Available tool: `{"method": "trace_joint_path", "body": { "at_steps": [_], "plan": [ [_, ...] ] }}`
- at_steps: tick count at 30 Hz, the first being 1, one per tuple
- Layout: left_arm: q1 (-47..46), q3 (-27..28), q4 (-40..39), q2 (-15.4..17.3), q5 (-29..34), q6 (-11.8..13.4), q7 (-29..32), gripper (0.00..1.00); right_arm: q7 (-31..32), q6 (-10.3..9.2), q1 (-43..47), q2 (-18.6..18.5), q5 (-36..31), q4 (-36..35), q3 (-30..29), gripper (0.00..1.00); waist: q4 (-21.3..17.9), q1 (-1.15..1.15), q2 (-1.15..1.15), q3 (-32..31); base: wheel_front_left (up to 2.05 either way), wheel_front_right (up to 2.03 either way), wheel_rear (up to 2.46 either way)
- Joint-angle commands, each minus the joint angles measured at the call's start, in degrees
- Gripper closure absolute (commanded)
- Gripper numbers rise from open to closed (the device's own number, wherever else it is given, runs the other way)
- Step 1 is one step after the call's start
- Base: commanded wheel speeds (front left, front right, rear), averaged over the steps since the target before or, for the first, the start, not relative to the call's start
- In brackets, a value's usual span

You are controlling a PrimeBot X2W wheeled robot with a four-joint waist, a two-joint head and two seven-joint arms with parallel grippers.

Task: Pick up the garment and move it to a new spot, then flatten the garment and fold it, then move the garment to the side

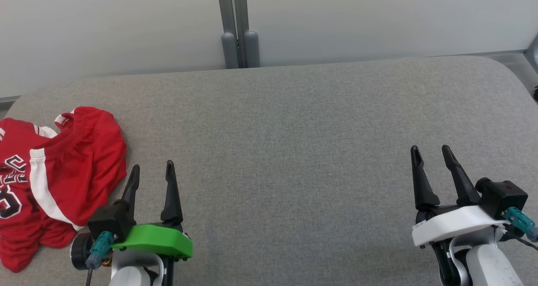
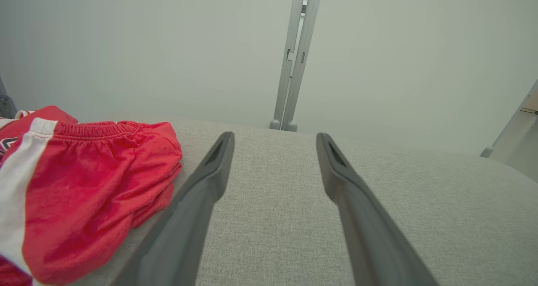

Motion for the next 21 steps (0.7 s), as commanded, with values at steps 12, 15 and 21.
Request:
{"method": "trace_joint_path", "body": {
  "at_steps": [12,15,21],
  "plan": [
    [-1.3,-0.9,-1.1,0.5,5.0,0.3,-1.6,0.0,-1.8,0.02,-0.6,-0.4,-6.3,0.2,0.7,0.0,0.2,0.0,0.0,-0.1,0.0,0.0,0.0],
    [-1.3,-1.0,-1.1,0.5,5.8,0.4,-2.0,0.0,-2.0,0.02,-0.7,-0.4,-7.4,0.2,0.6,0.0,0.2,0.0,0.0,-0.1,0.0,0.0,0.0],
    [-1.4,-1.4,-1.2,0.5,7.4,0.6,-2.6,0.0,-2.7,0.02,-0.6,-0.4,-9.8,-0.1,0.6,0.0,0.3,0.0,0.0,-0.1,0.0,0.0,0.0]
  ]
}}
